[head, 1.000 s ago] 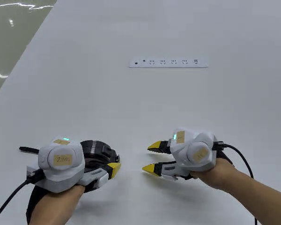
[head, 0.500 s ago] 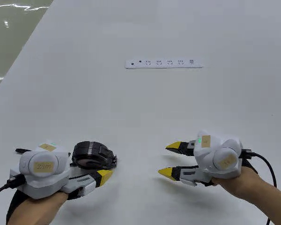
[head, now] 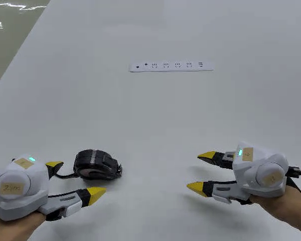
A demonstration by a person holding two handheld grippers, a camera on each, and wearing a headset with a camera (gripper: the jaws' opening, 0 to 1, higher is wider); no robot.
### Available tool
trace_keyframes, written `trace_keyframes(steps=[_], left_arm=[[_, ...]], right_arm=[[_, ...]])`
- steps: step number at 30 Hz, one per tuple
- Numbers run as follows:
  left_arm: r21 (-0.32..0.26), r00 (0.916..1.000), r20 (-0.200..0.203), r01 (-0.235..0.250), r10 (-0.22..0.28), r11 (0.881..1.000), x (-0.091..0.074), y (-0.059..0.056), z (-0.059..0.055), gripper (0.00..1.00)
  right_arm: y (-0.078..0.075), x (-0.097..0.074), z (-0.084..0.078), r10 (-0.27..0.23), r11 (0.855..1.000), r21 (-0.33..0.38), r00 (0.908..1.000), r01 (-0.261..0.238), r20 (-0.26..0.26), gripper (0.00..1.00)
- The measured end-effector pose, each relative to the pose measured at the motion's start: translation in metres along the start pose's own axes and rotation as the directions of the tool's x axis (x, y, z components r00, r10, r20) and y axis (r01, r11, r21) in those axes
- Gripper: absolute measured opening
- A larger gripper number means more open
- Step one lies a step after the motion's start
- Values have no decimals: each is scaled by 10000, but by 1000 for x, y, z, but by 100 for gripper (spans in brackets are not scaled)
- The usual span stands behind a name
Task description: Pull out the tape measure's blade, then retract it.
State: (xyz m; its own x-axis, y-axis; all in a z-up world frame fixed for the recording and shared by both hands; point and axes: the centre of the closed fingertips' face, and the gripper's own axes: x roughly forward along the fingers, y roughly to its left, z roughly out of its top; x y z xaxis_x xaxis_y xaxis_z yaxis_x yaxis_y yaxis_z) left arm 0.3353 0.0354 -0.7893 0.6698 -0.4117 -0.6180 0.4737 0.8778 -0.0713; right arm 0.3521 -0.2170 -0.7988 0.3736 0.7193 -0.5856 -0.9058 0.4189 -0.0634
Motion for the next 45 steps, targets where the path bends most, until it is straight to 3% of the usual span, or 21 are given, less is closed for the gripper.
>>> trace_keyframes(steps=[6, 14, 19, 24, 29, 33, 38, 45], left_arm=[[368, 9979, 420, 476, -492, 9982, -6, -7, 2, 76], [585, 9954, 680, 634, -673, 9963, -15, -10, -3, 79], [638, 9915, 872, 916, -970, 9937, -22, -15, -5, 82], [744, 9822, 1201, 1361, -1444, 9879, -29, -23, -4, 86], [807, 9810, 1345, 1294, -1395, 9883, -31, -23, -8, 91], [763, 9767, 1682, 1218, -1332, 9896, -34, -23, -5, 97], [834, 9731, 1823, 1274, -1408, 9883, -33, -23, -6, 100], [974, 9762, 1707, 1183, -1337, 9882, -31, -20, -11, 100]], right_arm=[[-2, -17, -9, -340, 9989, 313, 9994, 340, -8, 48], [3, -35, -13, -584, 9960, 702, 9978, 561, 322, 55], [7, -43, -14, -615, 9942, 913, 9964, 560, 582, 62], [9, -49, -12, -694, 9913, 1181, 9929, 578, 968, 70], [13, -48, -13, -709, 9914, 1173, 9921, 587, 1031, 77], [15, -48, -14, -836, 9887, 1345, 9877, 657, 1323, 84], [18, -48, -18, -971, 9849, 1563, 9849, 743, 1430, 91], [20, -47, -23, -1001, 9831, 1672, 9832, 742, 1525, 95]])
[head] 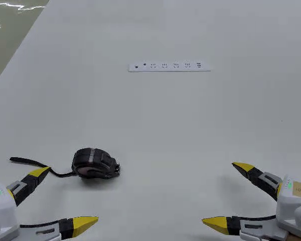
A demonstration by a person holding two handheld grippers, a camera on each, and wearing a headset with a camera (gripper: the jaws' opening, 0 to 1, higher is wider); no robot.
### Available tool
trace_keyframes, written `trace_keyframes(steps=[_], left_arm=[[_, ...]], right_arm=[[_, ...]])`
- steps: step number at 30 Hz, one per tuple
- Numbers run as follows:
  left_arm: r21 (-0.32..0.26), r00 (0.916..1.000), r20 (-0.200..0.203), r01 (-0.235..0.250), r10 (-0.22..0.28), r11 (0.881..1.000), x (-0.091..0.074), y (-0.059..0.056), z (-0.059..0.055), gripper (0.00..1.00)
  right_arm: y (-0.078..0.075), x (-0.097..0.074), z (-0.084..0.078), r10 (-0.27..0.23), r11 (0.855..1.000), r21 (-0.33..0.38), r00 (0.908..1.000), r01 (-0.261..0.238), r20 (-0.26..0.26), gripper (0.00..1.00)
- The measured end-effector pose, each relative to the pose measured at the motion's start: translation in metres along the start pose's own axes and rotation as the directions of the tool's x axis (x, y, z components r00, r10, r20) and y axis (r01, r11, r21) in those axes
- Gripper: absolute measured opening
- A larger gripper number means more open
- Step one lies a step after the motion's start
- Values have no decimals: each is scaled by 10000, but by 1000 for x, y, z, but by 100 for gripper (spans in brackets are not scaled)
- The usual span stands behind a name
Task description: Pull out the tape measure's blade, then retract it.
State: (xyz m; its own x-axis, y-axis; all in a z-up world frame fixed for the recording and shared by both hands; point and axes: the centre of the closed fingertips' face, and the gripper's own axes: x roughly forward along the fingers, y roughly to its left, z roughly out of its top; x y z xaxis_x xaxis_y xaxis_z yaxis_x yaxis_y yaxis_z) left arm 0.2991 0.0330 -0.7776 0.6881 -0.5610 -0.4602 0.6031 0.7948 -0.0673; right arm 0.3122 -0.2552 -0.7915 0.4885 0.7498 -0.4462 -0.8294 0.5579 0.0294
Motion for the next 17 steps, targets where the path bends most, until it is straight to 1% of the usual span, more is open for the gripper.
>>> trace_keyframes(steps=[2, 7, 10, 13, 17], left_arm=[[14, 10000, 63, -14, 13, 10000, 0, 0, 1, 100], [80, 10000, 26, 34, -34, 10000, 1, 0, -1, 100], [118, 9999, 115, 81, -82, 9999, 2, 0, 1, 100], [262, 9998, 76, 170, -172, 9995, 3, -1, 1, 100], [340, 9996, 144, 226, -231, 9992, 4, -2, 4, 100]], right_arm=[[0, 0, 0, -16, 10000, -24, 10000, 16, 31, 95], [-1, 1, 0, -6, 10000, -44, 10000, 6, 43, 96], [-1, 1, 1, 1, 10000, -18, 10000, 0, 84, 96], [-1, 1, 2, -6, 10000, 1, 9999, 6, 122, 96], [1, 0, 1, 52, 10000, -22, 9999, -51, 157, 96]])
